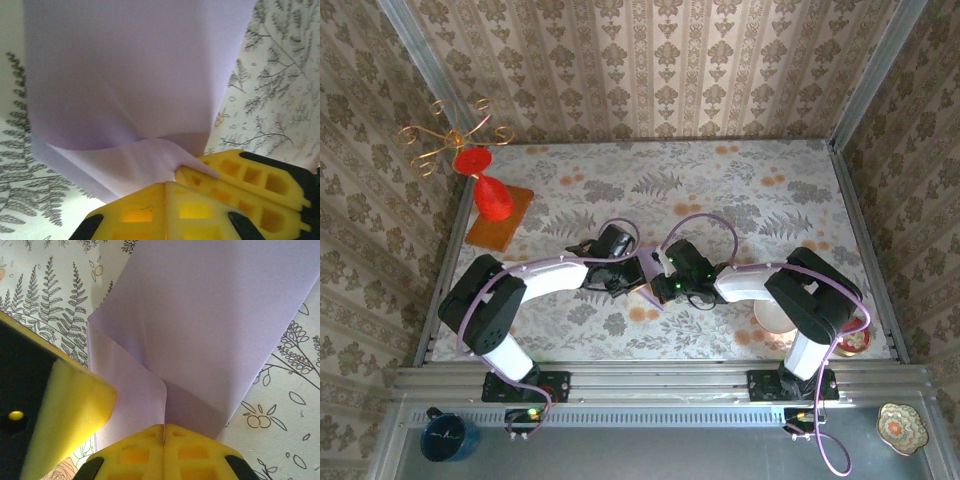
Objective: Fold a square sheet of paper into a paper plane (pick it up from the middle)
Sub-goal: Third fold the triangle at the center of the table.
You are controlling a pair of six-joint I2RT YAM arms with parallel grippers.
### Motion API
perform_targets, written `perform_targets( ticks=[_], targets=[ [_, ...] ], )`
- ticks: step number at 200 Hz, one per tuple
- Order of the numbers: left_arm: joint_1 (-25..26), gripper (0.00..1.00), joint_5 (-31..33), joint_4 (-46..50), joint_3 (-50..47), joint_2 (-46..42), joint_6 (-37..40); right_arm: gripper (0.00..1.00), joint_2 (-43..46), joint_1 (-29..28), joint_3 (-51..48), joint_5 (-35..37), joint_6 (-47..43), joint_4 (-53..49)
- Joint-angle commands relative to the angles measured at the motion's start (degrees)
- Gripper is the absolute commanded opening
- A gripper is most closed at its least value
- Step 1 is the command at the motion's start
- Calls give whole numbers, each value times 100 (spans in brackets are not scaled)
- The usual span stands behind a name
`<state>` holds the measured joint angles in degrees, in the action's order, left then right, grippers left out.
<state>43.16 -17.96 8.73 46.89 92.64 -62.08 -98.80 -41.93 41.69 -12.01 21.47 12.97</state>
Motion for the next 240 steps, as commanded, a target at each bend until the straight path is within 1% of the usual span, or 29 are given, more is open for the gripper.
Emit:
perform_targets(
  ticks=[1, 189, 196, 211, 240],
  targets=[
    [44, 8, 68, 14, -93, 16, -120, 0, -201, 47, 50, 41, 89, -444],
    [56, 8, 265, 124, -333, 332, -257, 0, -141, 73, 74, 33, 137, -486],
    [57, 7, 283, 129, -371, 334, -296, 3, -81, 80, 97, 32, 184, -528],
    [55, 7, 349, 138, -467, 334, -371, 13, 119, 112, 199, 41, 367, -745],
    [57, 6, 372, 61, -567, 317, -435, 35, 706, 240, 403, 59, 719, -1296]
  ],
)
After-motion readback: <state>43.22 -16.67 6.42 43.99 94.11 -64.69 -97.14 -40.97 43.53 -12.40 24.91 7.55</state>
